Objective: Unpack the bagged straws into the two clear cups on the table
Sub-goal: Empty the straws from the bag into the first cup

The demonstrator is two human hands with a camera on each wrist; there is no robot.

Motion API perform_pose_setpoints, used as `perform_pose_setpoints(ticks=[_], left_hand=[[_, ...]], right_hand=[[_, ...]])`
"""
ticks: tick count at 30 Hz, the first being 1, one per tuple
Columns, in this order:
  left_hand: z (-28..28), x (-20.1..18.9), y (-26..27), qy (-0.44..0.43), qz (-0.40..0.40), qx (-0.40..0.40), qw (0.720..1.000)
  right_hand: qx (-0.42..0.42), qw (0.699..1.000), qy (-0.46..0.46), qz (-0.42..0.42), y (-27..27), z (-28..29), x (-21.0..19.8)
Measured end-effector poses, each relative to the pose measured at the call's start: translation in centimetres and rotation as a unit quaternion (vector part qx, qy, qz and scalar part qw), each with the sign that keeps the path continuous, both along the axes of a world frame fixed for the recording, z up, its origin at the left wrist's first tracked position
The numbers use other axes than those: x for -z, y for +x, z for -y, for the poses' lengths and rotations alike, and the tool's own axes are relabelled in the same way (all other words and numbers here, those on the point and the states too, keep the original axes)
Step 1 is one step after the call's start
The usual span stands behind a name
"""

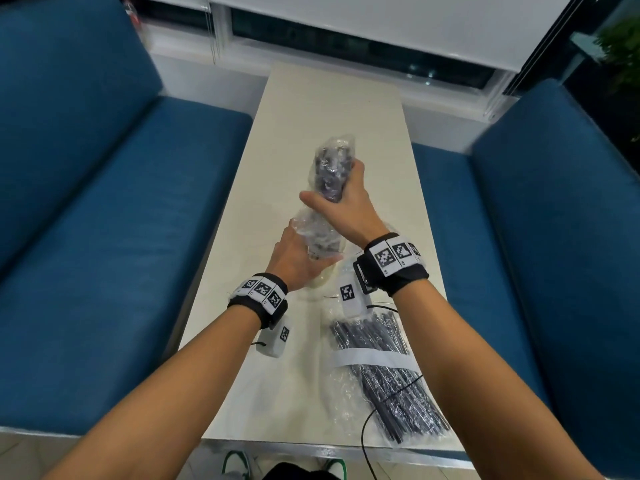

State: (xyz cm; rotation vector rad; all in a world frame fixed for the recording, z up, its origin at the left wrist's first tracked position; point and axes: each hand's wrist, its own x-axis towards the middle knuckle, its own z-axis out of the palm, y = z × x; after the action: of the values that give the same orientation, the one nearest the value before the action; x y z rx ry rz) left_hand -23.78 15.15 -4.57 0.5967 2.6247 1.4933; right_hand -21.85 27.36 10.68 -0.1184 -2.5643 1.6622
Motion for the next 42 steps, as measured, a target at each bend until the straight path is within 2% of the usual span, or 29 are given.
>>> perform_pose_setpoints(ticks=[3, 6, 8, 11, 13, 15, 17, 20, 22, 23, 25, 27, 30, 33, 36, 42], left_hand=[[0.0, 0.3, 0.0, -0.006, 0.007, 0.001, 1.000], [-0.1, 0.7, -0.4, -0.006, -0.006, 0.008, 1.000], [-0.1, 0.7, -0.4, -0.011, 0.009, -0.012, 1.000], [0.0, 0.9, -0.3, -0.005, 0.019, -0.011, 1.000], [0.1, 1.2, -0.3, 0.002, 0.027, -0.009, 1.000], [0.1, 1.1, -0.4, 0.011, 0.042, -0.016, 0.999], [0.1, 0.1, 0.1, 0.021, 0.046, -0.019, 0.999], [0.2, -0.6, 0.6, 0.038, 0.045, -0.006, 0.998], [0.2, -0.6, 0.4, 0.051, 0.060, -0.017, 0.997], [0.3, -0.5, 0.4, 0.045, 0.069, -0.021, 0.996], [0.4, -0.4, 0.5, 0.019, 0.072, -0.009, 0.997], [0.4, -1.0, 0.9, 0.028, 0.069, 0.000, 0.997], [0.4, -1.0, 0.9, 0.046, 0.087, -0.010, 0.995], [0.4, -1.1, 1.1, 0.081, 0.114, -0.047, 0.989], [0.5, -1.4, 1.5, 0.080, 0.112, -0.098, 0.986], [0.8, -2.3, 2.6, 0.059, 0.091, -0.128, 0.986]], right_hand=[[-0.022, 1.000, 0.019, 0.011, 0.0, -0.8, -0.6], [0.028, 0.988, 0.123, -0.084, 0.4, -1.2, -1.4], [0.029, 0.974, 0.185, -0.130, 0.6, -1.5, -1.9], [0.027, 0.977, 0.156, -0.147, 0.9, -1.7, -3.3], [-0.003, 0.968, 0.213, -0.133, 0.9, -1.8, -3.9], [0.024, 0.952, 0.254, -0.166, 1.0, -2.1, -3.8], [0.056, 0.948, 0.241, -0.202, 0.9, -2.2, -3.7], [0.054, 0.960, 0.219, -0.165, 1.2, -2.2, -3.6], [0.077, 0.954, 0.210, -0.201, 1.3, -2.2, -3.8], [0.059, 0.954, 0.224, -0.190, 1.4, -2.1, -3.9], [-0.013, 0.954, 0.285, -0.093, 1.8, -2.0, -4.0], [-0.051, 0.958, 0.280, -0.032, 2.4, -2.2, -4.1], [-0.081, 0.959, 0.265, -0.064, 3.3, -2.2, -4.4], [-0.010, 0.963, 0.237, -0.129, 3.6, -2.3, -4.3], [0.013, 0.965, 0.223, -0.138, 3.7, -2.4, -4.5], [0.088, 0.943, 0.219, -0.233, 4.1, -3.2, -5.6]])
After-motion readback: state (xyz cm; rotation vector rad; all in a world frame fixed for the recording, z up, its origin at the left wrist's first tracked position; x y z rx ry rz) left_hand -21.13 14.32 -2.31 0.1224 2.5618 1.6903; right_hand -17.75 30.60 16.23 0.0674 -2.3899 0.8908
